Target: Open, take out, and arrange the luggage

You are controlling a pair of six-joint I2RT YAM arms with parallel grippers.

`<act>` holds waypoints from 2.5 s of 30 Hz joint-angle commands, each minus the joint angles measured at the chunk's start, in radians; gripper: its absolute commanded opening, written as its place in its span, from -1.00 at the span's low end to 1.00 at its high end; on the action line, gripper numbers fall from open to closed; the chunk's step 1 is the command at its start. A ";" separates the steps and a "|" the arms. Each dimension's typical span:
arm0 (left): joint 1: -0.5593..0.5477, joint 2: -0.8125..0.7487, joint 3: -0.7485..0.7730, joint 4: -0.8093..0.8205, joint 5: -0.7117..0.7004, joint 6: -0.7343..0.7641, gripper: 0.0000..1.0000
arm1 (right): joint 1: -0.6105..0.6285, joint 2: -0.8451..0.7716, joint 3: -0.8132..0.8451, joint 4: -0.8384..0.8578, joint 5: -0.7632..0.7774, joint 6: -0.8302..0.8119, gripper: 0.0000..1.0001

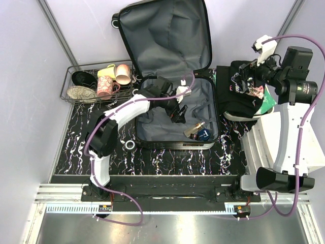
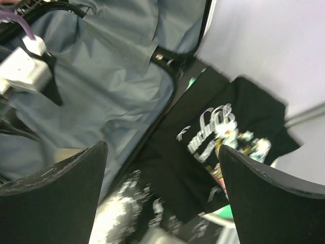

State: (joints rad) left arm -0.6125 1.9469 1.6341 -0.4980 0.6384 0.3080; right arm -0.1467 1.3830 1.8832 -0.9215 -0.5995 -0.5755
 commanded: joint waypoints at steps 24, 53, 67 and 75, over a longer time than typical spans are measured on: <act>-0.196 0.185 -0.020 0.279 -0.108 -0.135 0.47 | -0.004 -0.234 -0.200 -0.654 0.742 0.247 0.91; -0.110 -0.103 -0.062 0.349 0.006 -0.162 0.97 | 0.045 -0.046 -0.049 -0.498 0.506 0.264 0.62; 0.031 -0.220 -0.180 0.312 0.076 -0.262 0.96 | 0.210 0.205 -0.201 -0.295 0.593 0.264 0.42; 0.069 -0.215 -0.180 0.300 0.083 -0.277 0.96 | 0.211 0.246 -0.383 -0.145 0.685 0.357 0.24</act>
State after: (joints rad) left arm -0.5495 1.7775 1.4479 -0.2195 0.6842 0.0528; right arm 0.0605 1.6115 1.5589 -1.1927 0.0113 -0.2863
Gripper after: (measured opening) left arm 0.981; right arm 0.622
